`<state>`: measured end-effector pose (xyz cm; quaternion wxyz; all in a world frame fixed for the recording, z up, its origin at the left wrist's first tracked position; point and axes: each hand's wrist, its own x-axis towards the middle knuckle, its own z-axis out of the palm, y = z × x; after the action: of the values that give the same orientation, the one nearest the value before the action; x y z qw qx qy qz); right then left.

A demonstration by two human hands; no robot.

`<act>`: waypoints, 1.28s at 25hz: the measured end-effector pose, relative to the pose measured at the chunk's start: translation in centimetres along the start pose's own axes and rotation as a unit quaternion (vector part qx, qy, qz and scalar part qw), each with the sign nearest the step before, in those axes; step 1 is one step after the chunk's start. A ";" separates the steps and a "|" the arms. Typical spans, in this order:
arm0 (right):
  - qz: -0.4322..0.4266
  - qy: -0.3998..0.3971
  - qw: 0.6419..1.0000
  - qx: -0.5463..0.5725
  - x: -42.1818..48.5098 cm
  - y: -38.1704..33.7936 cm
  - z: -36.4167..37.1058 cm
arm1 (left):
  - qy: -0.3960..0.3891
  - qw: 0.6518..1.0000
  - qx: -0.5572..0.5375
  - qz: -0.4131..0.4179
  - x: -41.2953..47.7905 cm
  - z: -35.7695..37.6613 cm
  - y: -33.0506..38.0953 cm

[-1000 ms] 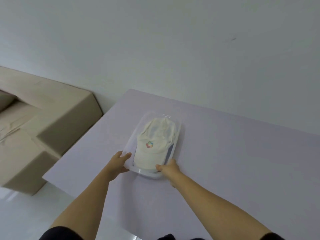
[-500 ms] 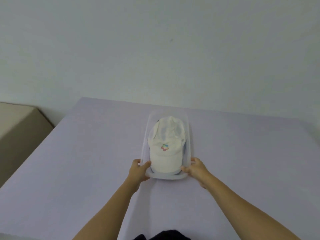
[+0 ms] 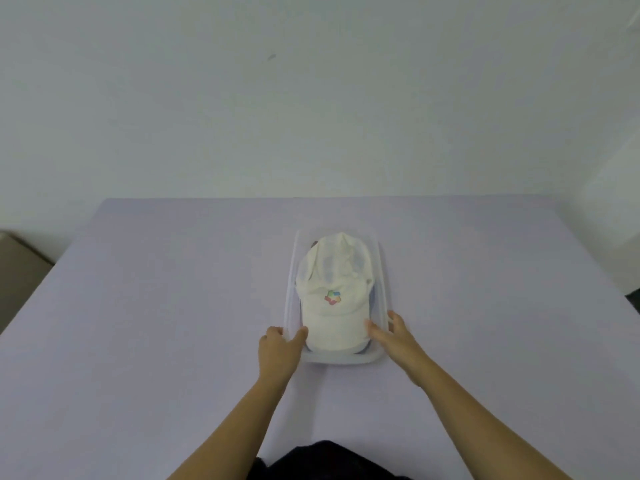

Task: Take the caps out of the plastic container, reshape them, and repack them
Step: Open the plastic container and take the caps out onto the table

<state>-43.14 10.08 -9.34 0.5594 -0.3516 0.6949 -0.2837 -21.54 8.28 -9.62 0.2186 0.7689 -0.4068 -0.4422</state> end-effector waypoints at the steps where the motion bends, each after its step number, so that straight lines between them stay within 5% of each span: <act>1: -0.012 0.013 1.000 0.006 -0.1 0.0 0.7 | 0.017 1.000 0.018 0.008 -0.2 0.0 0.3; 5: -0.051 0.067 0.996 0.010 0.1 0.3 2.1 | 0.019 1.000 0.017 -0.009 -0.8 -0.8 1.6; 19: -0.039 0.039 0.997 0.058 0.6 0.6 1.3 | -0.006 0.996 -0.078 -0.053 -2.5 -1.3 2.8; 24: -0.003 0.021 0.993 0.117 1.1 1.2 0.8 | -0.075 0.906 -0.416 -0.014 -4.1 -1.1 3.4; 27: 0.013 0.014 0.990 0.138 1.4 1.1 0.2 | -0.052 0.868 -0.494 0.014 -2.6 -3.0 3.6; 32: -0.034 0.018 0.997 -0.067 0.4 0.8 0.7 | 0.013 0.845 -0.532 0.047 2.6 -10.8 1.2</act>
<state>-42.66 10.22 -10.38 0.5123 -0.4064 0.7099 -0.2616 -12.11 5.20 -4.56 0.6198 0.5202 -0.1417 -0.5702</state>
